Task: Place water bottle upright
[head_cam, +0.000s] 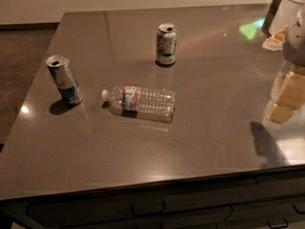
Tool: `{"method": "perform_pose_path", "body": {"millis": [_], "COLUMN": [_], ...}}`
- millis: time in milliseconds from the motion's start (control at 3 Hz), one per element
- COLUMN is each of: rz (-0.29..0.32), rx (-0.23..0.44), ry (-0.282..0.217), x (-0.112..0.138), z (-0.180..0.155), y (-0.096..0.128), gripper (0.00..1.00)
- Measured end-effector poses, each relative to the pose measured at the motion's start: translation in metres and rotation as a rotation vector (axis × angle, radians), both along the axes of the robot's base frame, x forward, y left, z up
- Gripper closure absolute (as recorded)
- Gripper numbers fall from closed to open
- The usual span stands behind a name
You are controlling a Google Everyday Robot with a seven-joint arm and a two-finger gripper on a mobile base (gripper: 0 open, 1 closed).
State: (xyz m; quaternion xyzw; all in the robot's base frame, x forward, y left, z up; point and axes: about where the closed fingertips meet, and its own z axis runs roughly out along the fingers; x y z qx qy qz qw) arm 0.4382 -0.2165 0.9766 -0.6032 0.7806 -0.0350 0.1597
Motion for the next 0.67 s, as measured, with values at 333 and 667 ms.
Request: {"method": "perform_pose_path", "body": {"millis": [333, 667], "rz": [0.000, 0.018], "rx": [0.000, 0.015], "ry": [0.000, -0.002], "x": [0.000, -0.001], "z": [0.000, 0.008], "y": [0.000, 0.011], "gripper": [0.00, 0.00]}}
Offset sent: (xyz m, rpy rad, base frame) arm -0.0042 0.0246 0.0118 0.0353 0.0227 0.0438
